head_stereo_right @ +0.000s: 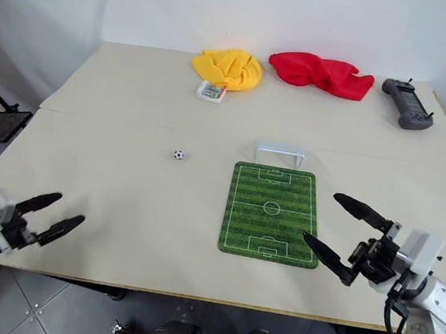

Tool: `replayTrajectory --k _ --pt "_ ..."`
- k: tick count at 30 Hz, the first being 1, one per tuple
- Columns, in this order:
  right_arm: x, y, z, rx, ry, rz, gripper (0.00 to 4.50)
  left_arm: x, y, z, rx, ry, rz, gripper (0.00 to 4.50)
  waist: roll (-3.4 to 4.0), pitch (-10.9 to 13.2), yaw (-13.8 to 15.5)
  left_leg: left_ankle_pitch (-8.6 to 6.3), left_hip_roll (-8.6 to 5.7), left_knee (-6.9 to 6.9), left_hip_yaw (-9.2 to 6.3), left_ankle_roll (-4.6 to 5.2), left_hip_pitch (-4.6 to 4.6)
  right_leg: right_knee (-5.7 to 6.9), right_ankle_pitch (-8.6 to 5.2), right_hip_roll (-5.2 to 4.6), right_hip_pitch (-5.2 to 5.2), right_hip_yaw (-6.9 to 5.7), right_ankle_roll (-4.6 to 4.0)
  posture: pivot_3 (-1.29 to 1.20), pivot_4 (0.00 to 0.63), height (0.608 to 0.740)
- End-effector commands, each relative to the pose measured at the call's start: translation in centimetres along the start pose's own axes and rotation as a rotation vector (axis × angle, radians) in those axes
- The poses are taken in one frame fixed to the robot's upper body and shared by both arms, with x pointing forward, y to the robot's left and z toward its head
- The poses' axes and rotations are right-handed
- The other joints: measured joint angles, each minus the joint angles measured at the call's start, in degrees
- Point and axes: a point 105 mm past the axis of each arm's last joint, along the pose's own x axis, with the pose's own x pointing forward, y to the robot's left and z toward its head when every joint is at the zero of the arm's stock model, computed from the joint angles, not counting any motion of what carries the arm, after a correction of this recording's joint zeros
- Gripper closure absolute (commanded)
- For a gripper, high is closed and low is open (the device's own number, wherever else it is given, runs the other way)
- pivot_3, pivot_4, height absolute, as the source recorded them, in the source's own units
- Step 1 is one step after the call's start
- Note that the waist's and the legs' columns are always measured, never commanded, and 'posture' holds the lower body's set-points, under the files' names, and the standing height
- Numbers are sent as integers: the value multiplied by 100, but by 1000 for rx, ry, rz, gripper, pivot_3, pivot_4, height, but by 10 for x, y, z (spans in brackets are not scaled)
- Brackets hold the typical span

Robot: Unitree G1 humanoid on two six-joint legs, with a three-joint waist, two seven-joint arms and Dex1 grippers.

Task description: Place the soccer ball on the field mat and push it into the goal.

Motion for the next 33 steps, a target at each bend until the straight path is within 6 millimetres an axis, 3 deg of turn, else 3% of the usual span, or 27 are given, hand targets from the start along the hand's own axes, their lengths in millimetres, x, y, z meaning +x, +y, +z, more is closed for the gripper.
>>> replayTrajectory --k 1,7,11,19,24,27,33 --pt "-18 -14 5 -89 50 -31 0 56 -8 33 49 -62 -55 41 0 0 45 2 -4 2 -1 2 -1 2 2 -1 1 0 3 0 150 740" --pt "-21 -18 5 -84 60 -53 0 136 -8 45 66 -17 -54 41 -1 -1 -156 5 -6 -1 28 6 5 13 17 2 -13 20 18 0 150 740" --pt "-22 -13 5 -74 62 -58 0 167 -14 39 85 28 -52 41 -11 5 -275 4 3 -11 60 6 -7 37 18 6 -48 38 21 0 150 740" --pt "-28 -4 5 -66 73 -93 0 180 -8 26 97 56 32 41 -37 21 -261 4 2 -5 86 8 -19 38 23 7 -78 65 30 0 150 740" --pt "-28 -3 5 -67 67 -121 0 185 -16 12 69 86 21 41 -38 21 -180 5 -2 -1 87 10 -19 37 26 6 -77 72 35 0 150 740" --pt "-28 -3 5 -65 66 -128 0 188 -16 10 56 92 29 592 -39 22 -141 5 -3 0 90 11 -19 37 27 6 -78 75 37 0 150 740" --pt "-25 -5 6 -71 59 -137 0 189 -18 -1 39 128 32 2462 -39 22 -146 6 -3 0 96 12 -18 39 27 7 -79 81 38 0 150 740"
